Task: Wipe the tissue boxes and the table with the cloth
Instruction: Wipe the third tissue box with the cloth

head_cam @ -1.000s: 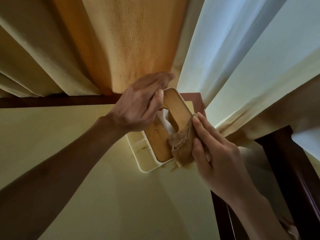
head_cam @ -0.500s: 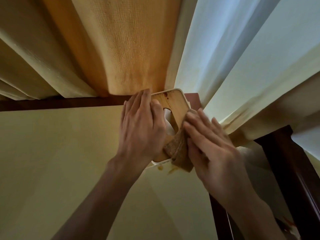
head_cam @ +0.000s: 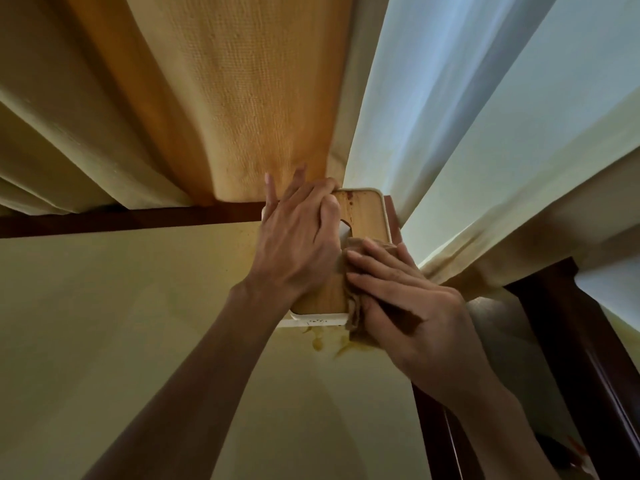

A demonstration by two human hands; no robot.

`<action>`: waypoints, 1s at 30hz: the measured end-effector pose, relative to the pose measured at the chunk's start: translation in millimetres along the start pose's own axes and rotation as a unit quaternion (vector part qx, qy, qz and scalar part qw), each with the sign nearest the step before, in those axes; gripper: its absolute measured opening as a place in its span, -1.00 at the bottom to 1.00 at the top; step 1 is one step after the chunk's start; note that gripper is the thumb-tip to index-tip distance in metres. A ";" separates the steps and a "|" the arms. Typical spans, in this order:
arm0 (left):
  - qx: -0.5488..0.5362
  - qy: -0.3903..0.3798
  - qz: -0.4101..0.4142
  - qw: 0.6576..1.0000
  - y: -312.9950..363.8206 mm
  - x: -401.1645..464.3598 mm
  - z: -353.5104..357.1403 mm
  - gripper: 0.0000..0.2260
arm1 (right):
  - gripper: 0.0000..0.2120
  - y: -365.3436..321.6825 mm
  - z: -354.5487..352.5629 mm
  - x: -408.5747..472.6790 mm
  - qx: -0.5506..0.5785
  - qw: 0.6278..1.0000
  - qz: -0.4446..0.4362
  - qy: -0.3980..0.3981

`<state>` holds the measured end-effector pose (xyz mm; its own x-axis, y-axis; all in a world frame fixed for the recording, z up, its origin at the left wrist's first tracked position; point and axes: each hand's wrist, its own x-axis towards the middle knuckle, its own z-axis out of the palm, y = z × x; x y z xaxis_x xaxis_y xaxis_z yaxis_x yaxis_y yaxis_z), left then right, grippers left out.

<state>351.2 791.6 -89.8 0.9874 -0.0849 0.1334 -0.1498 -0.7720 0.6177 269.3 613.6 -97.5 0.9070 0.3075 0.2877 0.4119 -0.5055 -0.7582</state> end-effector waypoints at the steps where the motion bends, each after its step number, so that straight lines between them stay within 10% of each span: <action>1: 0.017 -0.001 0.009 1.000 1.2 1.1 0.4 -0.48 | -0.67 1.3 -0.9 0.2 -0.010 1.000 -0.001 0.009; 30: -0.051 -0.012 -0.012 0.999 1.0 1.0 2.9 -0.43 | -0.47 -1.9 9.6 56.3 -0.222 0.968 0.110 -0.036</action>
<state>352.2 788.9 -91.3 0.9916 -0.0824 0.1000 -0.1290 -0.7056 0.6968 318.7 639.7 -85.6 0.9753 0.2004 0.0933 0.2206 -0.8570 -0.4656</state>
